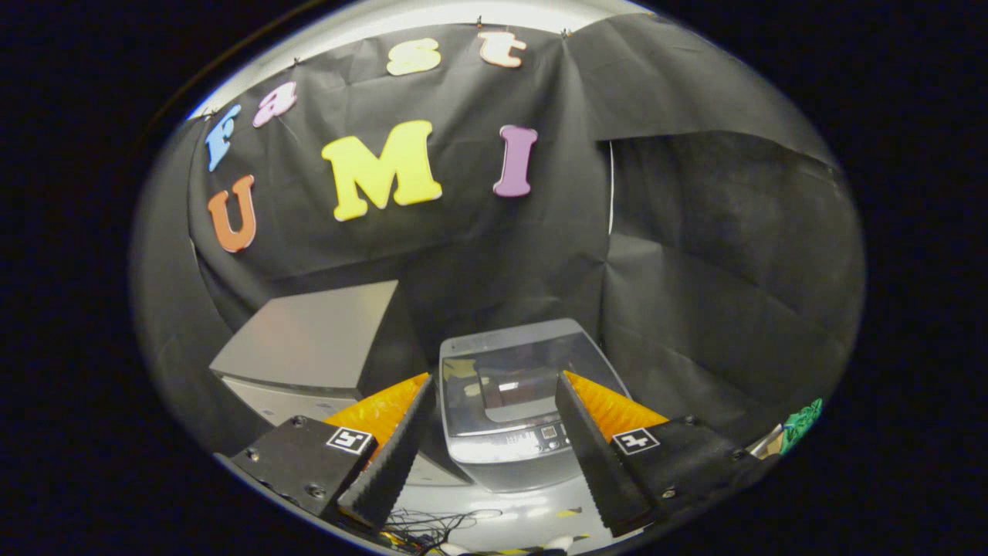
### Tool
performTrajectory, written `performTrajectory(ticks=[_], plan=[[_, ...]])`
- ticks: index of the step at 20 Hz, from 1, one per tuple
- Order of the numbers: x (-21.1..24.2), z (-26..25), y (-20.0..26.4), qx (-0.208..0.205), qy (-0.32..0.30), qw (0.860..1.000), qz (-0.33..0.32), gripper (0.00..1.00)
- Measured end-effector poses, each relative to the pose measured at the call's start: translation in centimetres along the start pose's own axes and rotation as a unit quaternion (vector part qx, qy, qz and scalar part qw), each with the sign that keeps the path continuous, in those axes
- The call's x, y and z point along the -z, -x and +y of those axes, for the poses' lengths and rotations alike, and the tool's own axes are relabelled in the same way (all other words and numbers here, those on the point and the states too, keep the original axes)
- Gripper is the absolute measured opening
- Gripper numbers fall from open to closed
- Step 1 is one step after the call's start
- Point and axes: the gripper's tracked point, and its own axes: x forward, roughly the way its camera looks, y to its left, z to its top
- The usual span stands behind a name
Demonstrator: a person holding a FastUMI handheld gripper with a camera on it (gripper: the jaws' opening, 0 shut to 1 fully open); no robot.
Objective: Put the clothes into the washing machine and then close the washing machine lid.
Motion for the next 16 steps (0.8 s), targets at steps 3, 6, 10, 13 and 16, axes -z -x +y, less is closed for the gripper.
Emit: performTrajectory(ticks=[3, 6, 10, 13, 16], plan=[[-3.0, 0.0, 4.3, -0.030, 0.008, 0.998, -0.056, 0.98], [-4.7, -1.8, 9.4, -0.059, 0.031, 0.993, -0.100, 0.98], [-4.4, -5.8, 16.5, -0.081, 0.045, 0.988, -0.127, 0.98], [-3.4, -9.4, 21.5, -0.082, 0.071, 0.982, -0.152, 0.98], [-0.6, -11.4, 24.5, -0.094, 0.089, 0.977, -0.169, 0.98]])
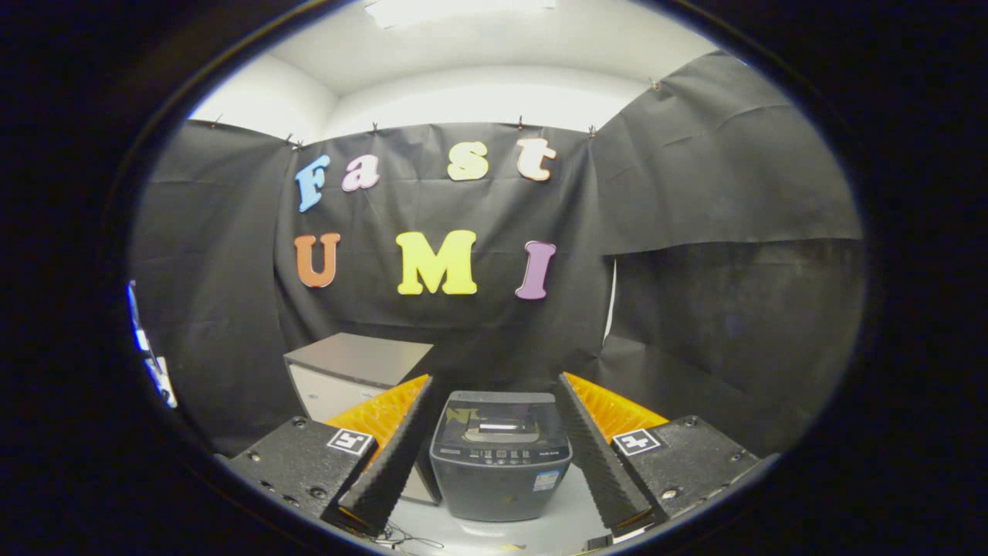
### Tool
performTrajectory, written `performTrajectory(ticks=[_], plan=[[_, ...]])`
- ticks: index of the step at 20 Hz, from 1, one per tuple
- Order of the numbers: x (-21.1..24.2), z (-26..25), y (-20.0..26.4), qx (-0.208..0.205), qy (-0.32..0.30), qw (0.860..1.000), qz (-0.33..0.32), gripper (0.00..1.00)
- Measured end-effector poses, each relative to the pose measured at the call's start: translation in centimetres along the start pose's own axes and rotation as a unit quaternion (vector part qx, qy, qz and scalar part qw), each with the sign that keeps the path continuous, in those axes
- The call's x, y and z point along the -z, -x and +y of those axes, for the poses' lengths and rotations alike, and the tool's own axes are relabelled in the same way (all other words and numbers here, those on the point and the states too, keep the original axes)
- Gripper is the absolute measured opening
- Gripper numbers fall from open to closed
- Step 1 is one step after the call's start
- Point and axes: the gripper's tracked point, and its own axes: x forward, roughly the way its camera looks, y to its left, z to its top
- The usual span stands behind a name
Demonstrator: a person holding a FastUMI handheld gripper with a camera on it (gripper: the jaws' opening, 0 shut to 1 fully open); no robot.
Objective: Put the clothes into the washing machine and then close the washing machine lid.
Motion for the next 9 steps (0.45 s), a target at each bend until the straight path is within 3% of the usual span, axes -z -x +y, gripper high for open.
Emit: performTrajectory(ticks=[5, 9], plan=[[5.9, -1.1, 3.1, -0.008, -0.003, 1.000, 0.005, 0.98], [11.0, -0.4, 3.6, -0.008, -0.007, 0.999, 0.047, 0.98]])
